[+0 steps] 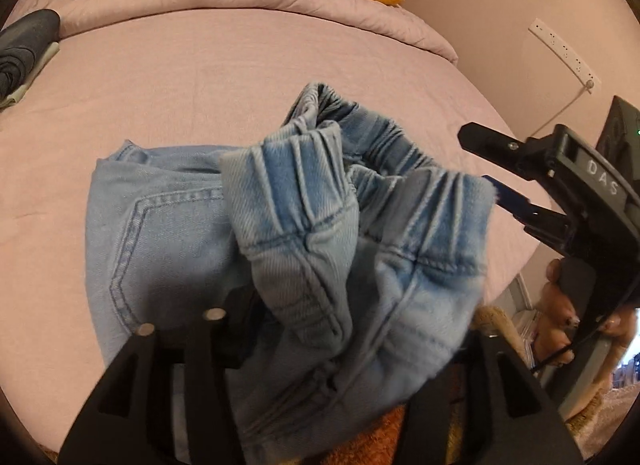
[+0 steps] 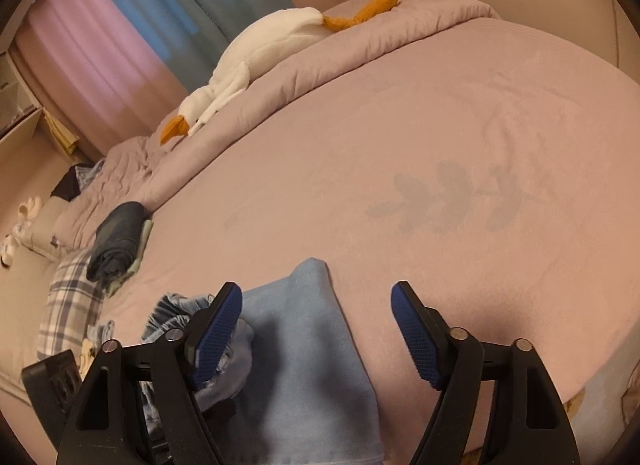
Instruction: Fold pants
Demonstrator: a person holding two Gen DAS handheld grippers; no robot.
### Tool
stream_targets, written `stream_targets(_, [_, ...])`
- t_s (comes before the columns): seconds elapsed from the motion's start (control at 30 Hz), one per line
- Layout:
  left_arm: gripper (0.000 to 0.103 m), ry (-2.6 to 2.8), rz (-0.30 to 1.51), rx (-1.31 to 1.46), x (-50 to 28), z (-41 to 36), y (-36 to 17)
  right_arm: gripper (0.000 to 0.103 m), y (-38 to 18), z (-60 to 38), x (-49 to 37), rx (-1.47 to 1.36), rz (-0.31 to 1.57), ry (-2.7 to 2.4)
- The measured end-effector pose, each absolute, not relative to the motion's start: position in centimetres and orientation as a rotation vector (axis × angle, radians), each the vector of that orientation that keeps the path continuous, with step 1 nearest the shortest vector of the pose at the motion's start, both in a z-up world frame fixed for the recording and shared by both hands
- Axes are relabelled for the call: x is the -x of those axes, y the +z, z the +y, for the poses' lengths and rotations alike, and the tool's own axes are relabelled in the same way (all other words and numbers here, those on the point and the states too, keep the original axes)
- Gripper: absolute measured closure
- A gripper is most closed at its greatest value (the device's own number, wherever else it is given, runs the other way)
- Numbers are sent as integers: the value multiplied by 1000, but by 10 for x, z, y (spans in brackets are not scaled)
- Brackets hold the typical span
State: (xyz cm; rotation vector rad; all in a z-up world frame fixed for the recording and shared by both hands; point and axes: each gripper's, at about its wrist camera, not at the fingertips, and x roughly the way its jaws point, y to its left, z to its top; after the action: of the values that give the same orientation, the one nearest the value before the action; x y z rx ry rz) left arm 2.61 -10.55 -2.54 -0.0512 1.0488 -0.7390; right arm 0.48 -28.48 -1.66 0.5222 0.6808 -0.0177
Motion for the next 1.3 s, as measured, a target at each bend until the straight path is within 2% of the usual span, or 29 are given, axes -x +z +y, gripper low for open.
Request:
stream_targets(0.07, [2, -842, 1067, 148, -29, -96, -25, 23, -16, -283, -4, -522, 679, -9])
stream_targets(0.37, [3, -740, 982, 201, -22, -55, -4, 13, -16, -265, -8, -488, 703, 95])
stream_targets(0.53, [3, -630, 967, 232, -34, -19, -13, 12, -42, -250, -33, -488, 834, 152])
stream_targets(0.63, [7, -570, 988, 284, -38, 4, -25, 13, -62, -242, -47, -527, 914, 231])
stream_targets(0.67, [8, -556, 996, 300, -41, 9, -29, 13, -67, -238, -48, -522, 928, 245])
stream_targets(0.77, [8, -517, 1002, 322, -44, 23, -36, 29, -74, -230, -52, -468, 933, 215])
stream_targets(0.83, [9, -502, 1006, 329, -47, 25, -38, 46, -72, -227, -51, -450, 919, 209])
stream_targets(0.93, [10, -505, 1011, 355, -51, 32, -40, 55, -64, -228, -45, -470, 890, 206])
stream_targets(1.07, [10, -525, 986, 354, -53, 33, -36, 55, -23, -232, -21, -441, 732, 171])
stream_targets(1.17, [11, -523, 981, 350, -63, 28, -37, 55, -24, -235, -25, -408, 719, 118])
stream_targets(1.3, [30, -495, 1015, 329, -79, 17, -47, 54, -64, -243, -53, -428, 867, 59])
